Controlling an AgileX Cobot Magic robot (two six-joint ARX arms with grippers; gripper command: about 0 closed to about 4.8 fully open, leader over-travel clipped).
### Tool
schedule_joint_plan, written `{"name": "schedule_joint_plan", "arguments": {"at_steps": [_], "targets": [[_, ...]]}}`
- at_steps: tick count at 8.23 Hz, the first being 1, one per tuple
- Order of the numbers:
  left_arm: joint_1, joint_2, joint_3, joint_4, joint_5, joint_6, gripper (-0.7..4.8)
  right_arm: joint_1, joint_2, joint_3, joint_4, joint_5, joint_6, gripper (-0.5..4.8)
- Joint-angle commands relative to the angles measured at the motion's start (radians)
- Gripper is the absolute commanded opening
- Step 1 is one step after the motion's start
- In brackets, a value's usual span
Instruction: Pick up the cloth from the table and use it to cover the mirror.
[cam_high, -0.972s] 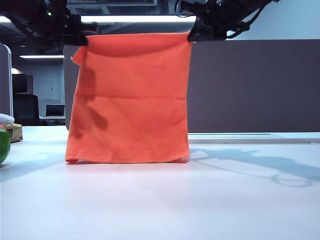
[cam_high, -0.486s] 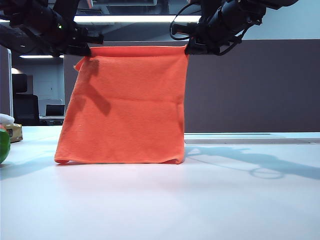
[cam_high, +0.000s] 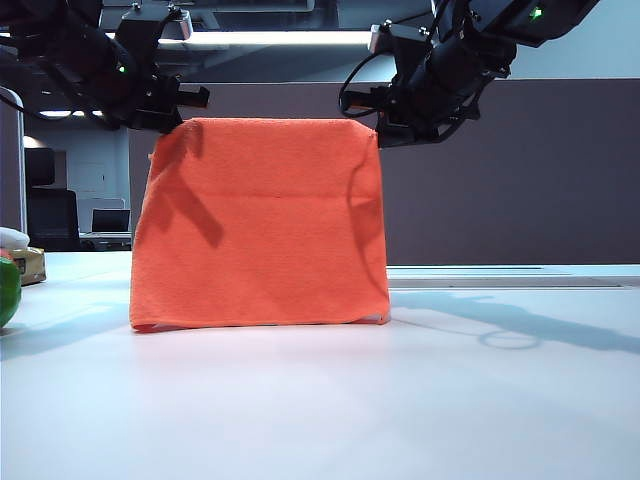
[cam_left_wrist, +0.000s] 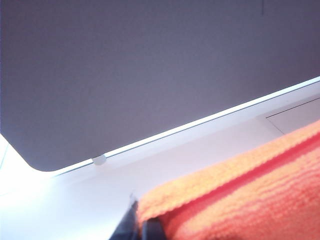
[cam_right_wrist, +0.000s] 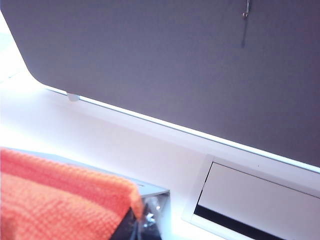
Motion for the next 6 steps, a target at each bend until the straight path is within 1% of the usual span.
{"name": "schedule_joint_plan", "arguments": {"at_steps": [1, 3, 4, 5, 6], "targets": [[0.005, -0.002, 0.005, -0.017, -0.051, -0.003, -0.06, -0.007, -0.002, 0.003, -0.033, 0.029, -0.003, -0.06], [0.005, -0.002, 0.005, -0.047, -0.062, -0.003, -0.05, -0.007, -0.002, 0.001, -0.074, 0.026, -0.003, -0.02], [0.005, -0.002, 0.005, -0.065, -0.081, -0.003, -0.01, -0.007, -0.002, 0.001, -0.108, 0.026, -0.003, 0.27], [0.005, -0.002, 0.005, -0.078, -0.085, -0.002, -0.01, -0.007, -0.002, 0.0, -0.123, 0.025, -0.003, 0.3], [0.005, -0.002, 0.005, -0.096, -0.104, -0.003, 0.94, -0.006, -0.003, 0.0, -0.164, 0.022, -0.003, 0.96]]}}
